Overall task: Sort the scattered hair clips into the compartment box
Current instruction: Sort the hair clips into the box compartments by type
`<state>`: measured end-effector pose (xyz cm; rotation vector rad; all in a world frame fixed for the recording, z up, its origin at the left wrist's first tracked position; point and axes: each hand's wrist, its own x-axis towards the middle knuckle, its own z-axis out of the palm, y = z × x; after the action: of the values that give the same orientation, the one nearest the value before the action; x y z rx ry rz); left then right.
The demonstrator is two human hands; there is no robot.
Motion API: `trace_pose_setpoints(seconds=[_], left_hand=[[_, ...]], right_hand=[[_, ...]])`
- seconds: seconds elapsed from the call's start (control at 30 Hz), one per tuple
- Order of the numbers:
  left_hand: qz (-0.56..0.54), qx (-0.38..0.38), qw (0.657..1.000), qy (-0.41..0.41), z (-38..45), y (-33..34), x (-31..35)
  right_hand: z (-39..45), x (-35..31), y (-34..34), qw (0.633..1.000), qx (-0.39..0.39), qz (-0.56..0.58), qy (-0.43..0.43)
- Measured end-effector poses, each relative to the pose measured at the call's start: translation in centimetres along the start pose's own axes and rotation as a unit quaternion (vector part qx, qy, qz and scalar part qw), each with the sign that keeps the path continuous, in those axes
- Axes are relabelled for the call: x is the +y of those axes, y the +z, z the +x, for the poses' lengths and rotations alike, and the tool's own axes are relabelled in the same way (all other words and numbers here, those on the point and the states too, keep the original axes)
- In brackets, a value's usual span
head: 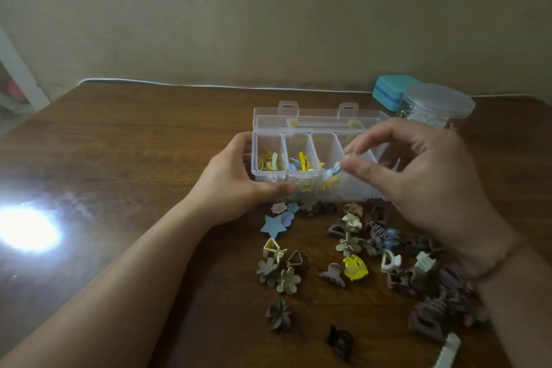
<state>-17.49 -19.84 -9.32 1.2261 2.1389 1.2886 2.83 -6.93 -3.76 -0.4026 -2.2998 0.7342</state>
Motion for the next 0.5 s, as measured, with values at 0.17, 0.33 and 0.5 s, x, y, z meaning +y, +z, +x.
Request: trace_pose_setpoints(seconds=[0.17,0.33,0.5], left_hand=[[0.000,-0.001,1.000,0.001,0.1,0.0,0.0],[0.003,0.001,1.000,0.004,0.1,0.0,0.0],[0.008,0.001,1.000,0.003,0.2,0.1,-0.1]], right_hand=[[0.8,1.0,1.2,0.994,0.089,0.070,0.008],[0.6,1.3,1.8,0.986,0.127,0.106,-0.028],[0.4,1.7,2.3,0.995,0.084,-0.028,-0.037]])
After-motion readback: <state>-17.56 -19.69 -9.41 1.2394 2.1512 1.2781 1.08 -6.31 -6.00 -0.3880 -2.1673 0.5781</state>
